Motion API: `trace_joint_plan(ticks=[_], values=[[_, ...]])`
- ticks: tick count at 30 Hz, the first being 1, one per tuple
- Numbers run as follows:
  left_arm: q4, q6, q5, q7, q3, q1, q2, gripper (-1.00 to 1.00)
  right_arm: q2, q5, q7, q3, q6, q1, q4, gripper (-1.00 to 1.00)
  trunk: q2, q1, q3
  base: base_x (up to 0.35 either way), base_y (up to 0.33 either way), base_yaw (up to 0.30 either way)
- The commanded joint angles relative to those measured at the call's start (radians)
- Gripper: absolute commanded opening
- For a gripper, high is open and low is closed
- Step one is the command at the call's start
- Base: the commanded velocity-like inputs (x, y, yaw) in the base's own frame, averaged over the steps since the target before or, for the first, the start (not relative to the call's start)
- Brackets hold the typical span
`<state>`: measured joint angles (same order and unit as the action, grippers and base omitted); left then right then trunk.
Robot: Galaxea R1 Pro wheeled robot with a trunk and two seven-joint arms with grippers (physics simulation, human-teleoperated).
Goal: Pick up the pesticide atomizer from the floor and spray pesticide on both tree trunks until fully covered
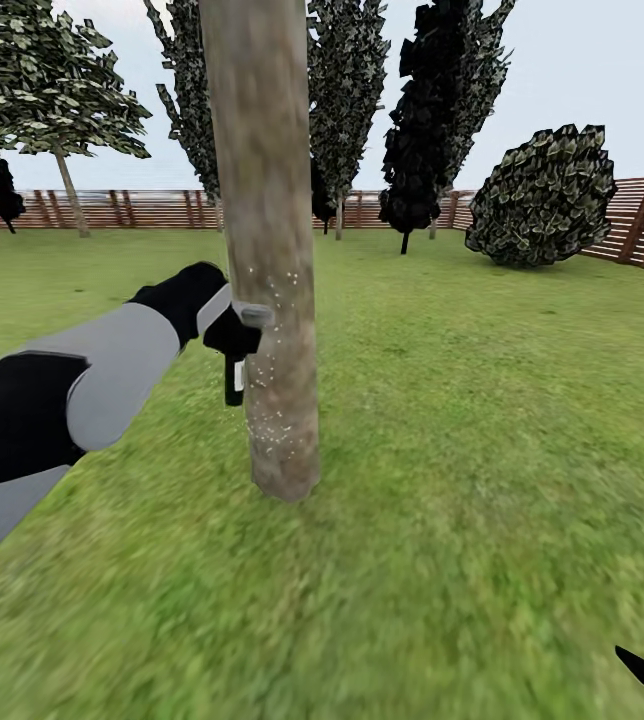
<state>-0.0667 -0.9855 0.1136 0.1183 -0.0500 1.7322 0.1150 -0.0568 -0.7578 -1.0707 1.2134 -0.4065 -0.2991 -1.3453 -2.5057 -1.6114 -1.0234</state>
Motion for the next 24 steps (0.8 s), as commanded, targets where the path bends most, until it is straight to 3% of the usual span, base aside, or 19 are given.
trace_joint_plan(ticks=[1,6,13,19,22,24], values=[[0.017,0.005,0.001,0.0,-0.001,0.0,0.0,-1.0,0.0,0.0,0.0,0.0,0.0,0.0,0.0,1.0,0.0,0.0,0.0,0.0,0.0,0.0],[0.044,0.025,0.004,0.002,-0.001,-0.057,-0.017,-1.0,0.0,0.0,0.0,0.0,0.0,0.0,0.0,1.0,0.0,0.0,0.0,0.0,0.0,0.0],[0.045,0.143,0.005,0.003,0.001,-0.204,-0.037,-1.0,0.0,0.0,0.0,0.0,0.0,0.0,0.0,1.0,0.0,0.0,0.0,0.0,0.0,0.0],[0.045,0.25,0.005,0.003,-0.001,-0.313,-0.039,-1.0,0.0,0.0,0.001,0.0,0.0,0.0,0.0,1.0,0.0,0.0,0.0,0.0,0.0,0.0],[0.045,0.269,0.005,0.002,0.0,-0.36,-0.039,-1.0,0.0,-0.003,0.0,-0.001,0.001,0.001,0.0,1.0,0.0,0.0,0.0,0.0,0.0,0.0],[0.044,0.329,0.005,0.001,0.0,-0.409,-0.04,-1.0,0.0,-0.089,0.0,-0.001,0.012,0.002,0.0,1.0,0.0,0.0,0.0,0.0,0.0,0.0]])
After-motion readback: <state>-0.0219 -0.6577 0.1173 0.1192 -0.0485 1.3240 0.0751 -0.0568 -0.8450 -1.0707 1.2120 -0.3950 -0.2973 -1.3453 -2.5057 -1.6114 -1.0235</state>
